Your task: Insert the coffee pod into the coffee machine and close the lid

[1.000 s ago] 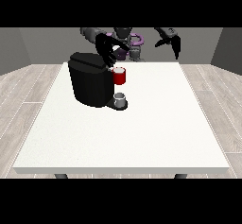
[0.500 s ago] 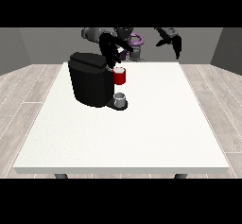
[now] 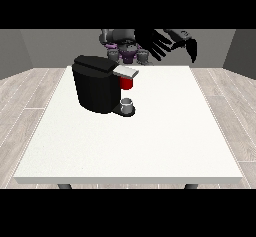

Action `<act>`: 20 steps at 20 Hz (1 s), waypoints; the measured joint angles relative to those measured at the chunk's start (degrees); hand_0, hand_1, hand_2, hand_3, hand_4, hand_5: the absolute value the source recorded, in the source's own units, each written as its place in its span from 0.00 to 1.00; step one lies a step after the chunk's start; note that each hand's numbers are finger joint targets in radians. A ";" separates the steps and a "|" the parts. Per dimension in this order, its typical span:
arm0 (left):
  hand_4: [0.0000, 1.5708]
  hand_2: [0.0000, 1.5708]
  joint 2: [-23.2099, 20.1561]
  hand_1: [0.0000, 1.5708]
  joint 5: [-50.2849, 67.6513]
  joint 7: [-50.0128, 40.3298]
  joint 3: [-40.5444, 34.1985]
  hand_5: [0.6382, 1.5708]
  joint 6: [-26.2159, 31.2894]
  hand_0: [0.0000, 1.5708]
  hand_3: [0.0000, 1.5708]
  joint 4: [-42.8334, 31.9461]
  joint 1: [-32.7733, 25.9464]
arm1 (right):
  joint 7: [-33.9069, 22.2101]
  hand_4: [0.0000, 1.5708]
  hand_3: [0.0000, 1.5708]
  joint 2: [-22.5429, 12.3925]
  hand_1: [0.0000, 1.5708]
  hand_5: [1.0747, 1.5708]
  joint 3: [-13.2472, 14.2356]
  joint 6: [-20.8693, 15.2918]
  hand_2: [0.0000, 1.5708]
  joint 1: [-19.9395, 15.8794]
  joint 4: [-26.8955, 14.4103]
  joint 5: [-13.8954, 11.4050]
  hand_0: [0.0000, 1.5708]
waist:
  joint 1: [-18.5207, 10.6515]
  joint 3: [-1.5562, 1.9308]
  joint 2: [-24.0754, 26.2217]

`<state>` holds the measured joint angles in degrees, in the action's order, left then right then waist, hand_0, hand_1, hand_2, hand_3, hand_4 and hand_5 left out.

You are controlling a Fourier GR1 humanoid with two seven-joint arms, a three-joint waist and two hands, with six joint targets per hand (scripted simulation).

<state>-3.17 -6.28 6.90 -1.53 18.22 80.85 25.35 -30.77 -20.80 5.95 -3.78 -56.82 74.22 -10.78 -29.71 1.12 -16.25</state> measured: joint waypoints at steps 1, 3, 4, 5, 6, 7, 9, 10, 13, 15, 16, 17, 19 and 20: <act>0.14 0.00 0.17 0.00 -0.08 -0.15 0.16 1.00 -0.17 0.00 0.00 0.42 0.49 | 2.16 0.00 0.00 0.49 0.00 1.00 -0.51 0.03 0.00 -0.80 0.11 -0.05 0.00 | -0.79 -0.26 -0.83; 0.18 0.00 -0.13 0.00 0.22 -0.15 0.22 1.00 0.42 0.00 0.00 0.96 1.45 | 5.51 0.00 0.00 0.74 0.00 1.00 -0.67 0.32 0.00 -3.04 -0.55 0.14 0.00 | -2.12 -0.61 -2.74; 0.20 0.00 -0.12 0.00 0.38 -0.50 0.15 1.00 0.41 0.00 0.00 1.30 2.03 | 7.34 0.00 0.00 1.43 0.00 1.00 -1.02 0.08 0.00 -3.49 -1.03 0.04 0.00 | -2.28 -0.73 -3.50; 0.21 0.00 -0.26 0.00 0.68 -1.09 -0.08 1.00 0.49 0.00 0.00 1.63 3.12 | 8.57 0.00 0.00 1.81 0.00 1.00 -1.04 -0.08 0.00 -4.55 -1.83 0.04 0.00 | -2.56 -0.81 -4.19; 0.19 0.00 -0.37 0.00 0.81 -1.17 -0.28 1.00 0.52 0.00 0.00 1.40 3.23 | 9.23 0.00 0.00 2.57 0.00 1.00 -1.39 -0.01 0.00 -5.35 -2.42 0.16 0.00 | -2.24 -0.88 -4.27; 0.17 0.00 -0.71 0.00 1.34 -2.21 -0.70 1.00 0.81 0.00 0.00 1.61 4.19 | 10.05 0.03 0.00 2.96 0.00 1.00 -1.41 -0.13 0.00 -6.13 -3.44 0.14 0.00 | -2.37 -0.95 -4.56; 0.20 0.00 -0.84 0.00 1.46 -2.64 -0.49 1.00 1.11 0.00 0.00 2.29 4.20 | 12.29 0.06 0.00 3.66 0.00 1.00 -1.30 -0.51 0.00 -7.21 -5.41 0.07 0.00 | -2.57 -1.02 -5.10; 0.22 0.00 -0.77 0.00 1.61 -2.79 -0.40 1.00 1.24 0.00 0.00 2.42 3.91 | 12.92 0.06 0.00 4.04 0.00 1.00 -1.23 -0.58 0.00 -7.85 -6.38 0.13 0.00 | -2.55 -1.05 -5.07; 0.21 0.00 -0.78 0.00 1.51 -3.04 -0.46 1.00 0.79 0.00 0.00 3.41 4.26 | 15.83 0.00 0.00 3.97 0.00 1.00 -0.31 0.43 0.00 -9.83 -9.09 1.12 0.00 | -1.75 -1.10 -5.69; 0.16 0.00 -0.68 0.00 1.06 -1.78 -0.06 1.00 0.73 0.00 0.00 3.43 3.36 | 17.24 0.00 0.00 4.73 0.00 1.00 -0.34 0.31 0.00 -10.97 -10.26 1.23 0.00 | -1.28 -1.11 -5.75; 0.16 0.00 -0.80 0.00 1.10 -1.54 -0.17 1.00 0.78 0.00 0.00 3.37 2.62 | 17.94 0.00 0.00 5.58 0.00 1.00 -0.75 0.31 0.00 -10.72 -10.69 1.23 0.00 | -0.84 -1.12 -5.17; 0.16 0.00 -0.41 0.00 1.02 -1.58 0.01 1.00 0.52 0.00 0.00 3.25 1.71 | 18.75 0.00 0.00 6.76 0.00 1.00 -1.44 0.32 0.00 -10.07 -10.74 1.23 0.00 | -0.02 -1.12 -4.23; 0.17 0.00 -0.71 0.00 1.09 -1.21 -0.34 1.00 0.55 0.00 0.00 2.98 0.34 | 20.80 0.11 0.00 8.84 0.00 1.00 -2.45 0.19 0.00 -9.08 -10.75 1.32 0.00 | 1.35 -1.13 -2.96; 0.17 0.00 -0.81 0.00 1.38 -1.64 -0.86 1.00 0.33 0.00 0.00 2.95 0.04 | 22.33 0.14 0.00 10.14 0.00 1.00 -3.26 0.17 0.00 -7.91 -10.48 1.30 0.00 | 2.32 -1.13 -2.12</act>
<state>-3.98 -4.91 5.25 -2.39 18.55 83.80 25.39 -8.45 -10.67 2.69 -3.60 -64.73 63.74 -9.47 -27.39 -0.01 -18.37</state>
